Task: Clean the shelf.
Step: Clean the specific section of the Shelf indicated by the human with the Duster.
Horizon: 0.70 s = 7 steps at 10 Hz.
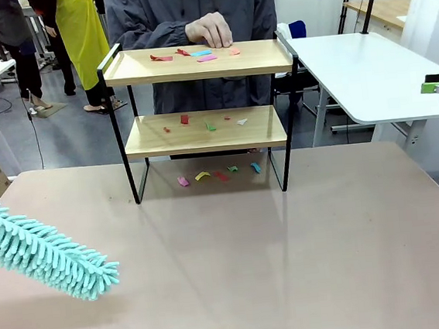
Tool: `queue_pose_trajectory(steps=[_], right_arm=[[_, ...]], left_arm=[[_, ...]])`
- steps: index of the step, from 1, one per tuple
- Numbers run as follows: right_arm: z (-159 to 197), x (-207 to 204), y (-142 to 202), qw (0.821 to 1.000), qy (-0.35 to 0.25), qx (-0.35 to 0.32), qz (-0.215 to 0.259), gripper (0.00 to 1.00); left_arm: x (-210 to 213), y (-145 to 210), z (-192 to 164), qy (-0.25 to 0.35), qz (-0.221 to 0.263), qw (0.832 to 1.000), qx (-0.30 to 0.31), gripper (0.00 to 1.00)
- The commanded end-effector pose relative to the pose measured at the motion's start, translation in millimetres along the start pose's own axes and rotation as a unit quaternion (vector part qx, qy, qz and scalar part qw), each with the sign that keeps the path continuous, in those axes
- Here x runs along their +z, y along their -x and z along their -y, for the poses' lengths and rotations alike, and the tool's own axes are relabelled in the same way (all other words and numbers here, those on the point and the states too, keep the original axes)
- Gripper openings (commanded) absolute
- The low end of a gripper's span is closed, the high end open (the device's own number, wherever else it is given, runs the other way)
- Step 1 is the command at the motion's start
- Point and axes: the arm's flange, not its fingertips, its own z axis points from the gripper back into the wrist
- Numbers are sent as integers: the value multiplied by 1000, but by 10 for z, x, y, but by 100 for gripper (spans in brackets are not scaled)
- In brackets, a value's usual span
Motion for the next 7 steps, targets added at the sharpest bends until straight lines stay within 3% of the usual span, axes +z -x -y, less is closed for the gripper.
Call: queue_pose_trajectory(steps=[1,7], right_arm=[[-24,-9,-19,1000,-1,2,-4,100],[-24,-9,-19,1000,-1,2,-4,100]], left_arm=[[10,39,27,-1,-4,1000,2,13],[10,39,27,-1,-4,1000,2,13]])
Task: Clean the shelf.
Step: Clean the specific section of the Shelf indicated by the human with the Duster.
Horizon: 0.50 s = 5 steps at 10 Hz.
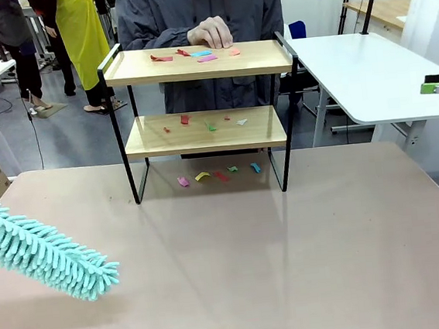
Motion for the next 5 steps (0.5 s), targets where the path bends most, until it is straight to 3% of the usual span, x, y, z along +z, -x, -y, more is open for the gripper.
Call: queue_pose_trajectory(steps=[1,3,4,5], right_arm=[[-24,-9,-19,1000,-1,2,-4,100],[-24,-9,-19,1000,-1,2,-4,100],[-24,-9,-19,1000,-1,2,-4,100],[-24,-9,-19,1000,-1,2,-4,100]], left_arm=[[10,39,27,-1,-4,1000,2,13],[0,0,0,0,0,1000,0,13],[166,-29,-40,8,78,996,48,13],[289,-52,-95,-4,120,990,78,13]])
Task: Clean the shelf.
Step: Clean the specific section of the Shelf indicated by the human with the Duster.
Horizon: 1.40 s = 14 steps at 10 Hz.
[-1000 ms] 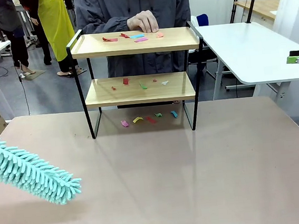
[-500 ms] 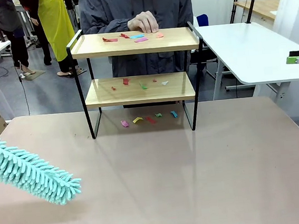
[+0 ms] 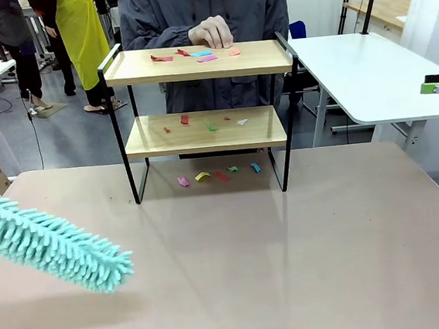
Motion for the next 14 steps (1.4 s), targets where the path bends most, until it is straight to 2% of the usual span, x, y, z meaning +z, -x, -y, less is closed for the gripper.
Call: queue_pose_trajectory(steps=[1,3,5,6,7,9,10,11,12,14], right_arm=[[-24,-9,-19,1000,-1,2,-4,100],[-24,-9,-19,1000,-1,2,-4,100],[-24,-9,-19,1000,-1,2,-4,100],[-24,-9,-19,1000,-1,2,-4,100],[-24,-9,-19,1000,-1,2,-4,100],[-24,-9,-19,1000,-1,2,-4,100],[-24,-9,-19,1000,-1,2,-4,100],[-24,-9,-19,1000,-1,2,-4,100],[-24,-9,-19,1000,-1,2,-4,100],[-24,-9,-19,1000,-1,2,-4,100]], left_arm=[[282,-106,-147,-11,105,993,50,13],[638,-540,-264,-23,173,980,92,13],[1010,-1267,-309,-46,237,956,168,13],[1090,-1577,-374,-41,247,937,242,13],[1140,-1832,-419,-65,256,924,277,13],[1263,-2169,-521,-127,273,877,374,13],[1279,-2285,-560,-117,287,880,361,13],[1256,-2290,-591,-84,289,903,306,13],[1300,-2283,-522,-101,297,881,355,13],[1300,-2283,-522,-101,297,881,355,13]])
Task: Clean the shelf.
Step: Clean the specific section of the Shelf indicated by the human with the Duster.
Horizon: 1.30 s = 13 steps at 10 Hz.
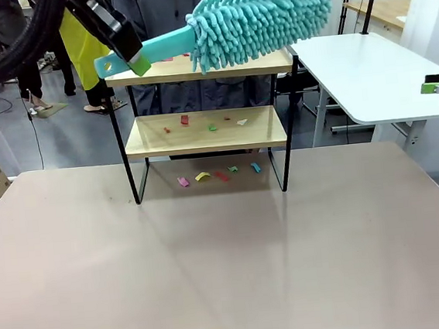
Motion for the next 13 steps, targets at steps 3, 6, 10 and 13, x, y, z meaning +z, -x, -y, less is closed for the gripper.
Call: queue_pose_trajectory(steps=[3,6,10,13], right_arm=[[-24,-11,-17,1000,-1,2,-4,100],[-24,-11,-17,1000,-1,2,-4,100],[-24,-11,-17,1000,-1,2,-4,100],[-24,-11,-17,1000,-1,2,-4,100]], left_arm=[[-75,-293,340,-18,49,996,73,13],[-446,-844,629,-62,24,987,149,13],[-670,-1500,697,-121,-48,952,276,13],[-677,-1822,633,-117,-60,937,325,13]])
